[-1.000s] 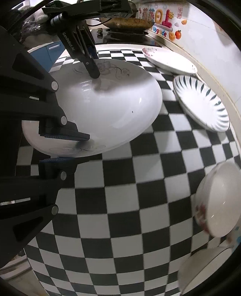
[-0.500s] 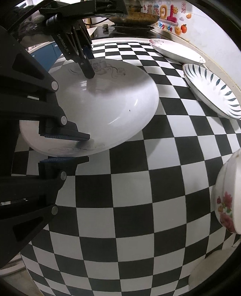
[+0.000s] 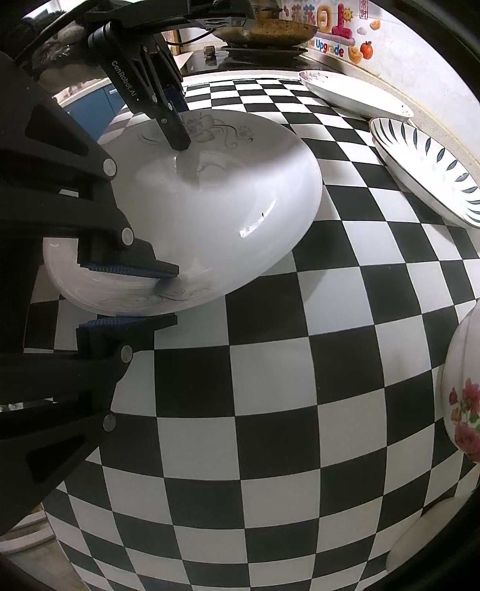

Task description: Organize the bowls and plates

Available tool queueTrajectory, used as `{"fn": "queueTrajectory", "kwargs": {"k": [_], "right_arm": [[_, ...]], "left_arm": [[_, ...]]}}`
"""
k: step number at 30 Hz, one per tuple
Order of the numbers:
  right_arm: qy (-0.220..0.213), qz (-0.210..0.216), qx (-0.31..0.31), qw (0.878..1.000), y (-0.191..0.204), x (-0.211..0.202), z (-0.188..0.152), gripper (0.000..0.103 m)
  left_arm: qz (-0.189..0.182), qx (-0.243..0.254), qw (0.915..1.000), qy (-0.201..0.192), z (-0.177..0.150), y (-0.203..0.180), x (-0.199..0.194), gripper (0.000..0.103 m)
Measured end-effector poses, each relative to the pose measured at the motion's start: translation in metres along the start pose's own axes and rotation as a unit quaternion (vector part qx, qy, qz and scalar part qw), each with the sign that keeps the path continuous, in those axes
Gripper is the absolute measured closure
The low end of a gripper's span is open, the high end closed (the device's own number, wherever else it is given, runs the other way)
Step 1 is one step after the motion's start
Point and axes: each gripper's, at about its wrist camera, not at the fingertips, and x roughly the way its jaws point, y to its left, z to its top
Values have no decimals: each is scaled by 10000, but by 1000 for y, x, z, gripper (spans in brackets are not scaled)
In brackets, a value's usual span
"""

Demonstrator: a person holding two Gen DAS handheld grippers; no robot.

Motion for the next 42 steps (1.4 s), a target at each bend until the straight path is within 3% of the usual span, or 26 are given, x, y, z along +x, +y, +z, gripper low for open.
{"fn": "queueTrajectory", "kwargs": {"k": [8,12,15,18,20,21,26,33,35,42], "right_arm": [[109,21,63,9999,-2,0,4,82],[4,27,136,9999,-9,-19,10,82],[-361,-4,34,9993,-3,-53,20,79],[-934,76,-236,9953,23,-89,36,51],[-1437,350,-450,9880,46,-108,50,21],[-1594,522,-618,9839,61,-113,59,17],[-1421,651,-1407,9776,146,-102,119,16],[-815,159,-2430,9665,262,-38,215,18],[-680,34,-2633,9623,286,-20,239,27],[-23,-278,-2762,9607,321,50,302,35]], "left_arm": [[22,-111,9999,31,-4,9,-3,69],[173,-310,9990,-260,-15,31,-29,68],[262,-513,9965,-607,-16,55,-57,68],[213,-775,9922,-955,-8,79,-82,68],[208,-946,9880,-1206,6,96,-101,68],[203,-1058,9854,-1319,18,107,-111,67],[39,-1614,9749,-1533,63,161,-122,63],[-543,-2473,9589,-1280,118,242,-87,64],[-613,-2579,9567,-1202,127,253,-78,64],[-833,-2643,9565,-911,151,270,-47,64]]}}
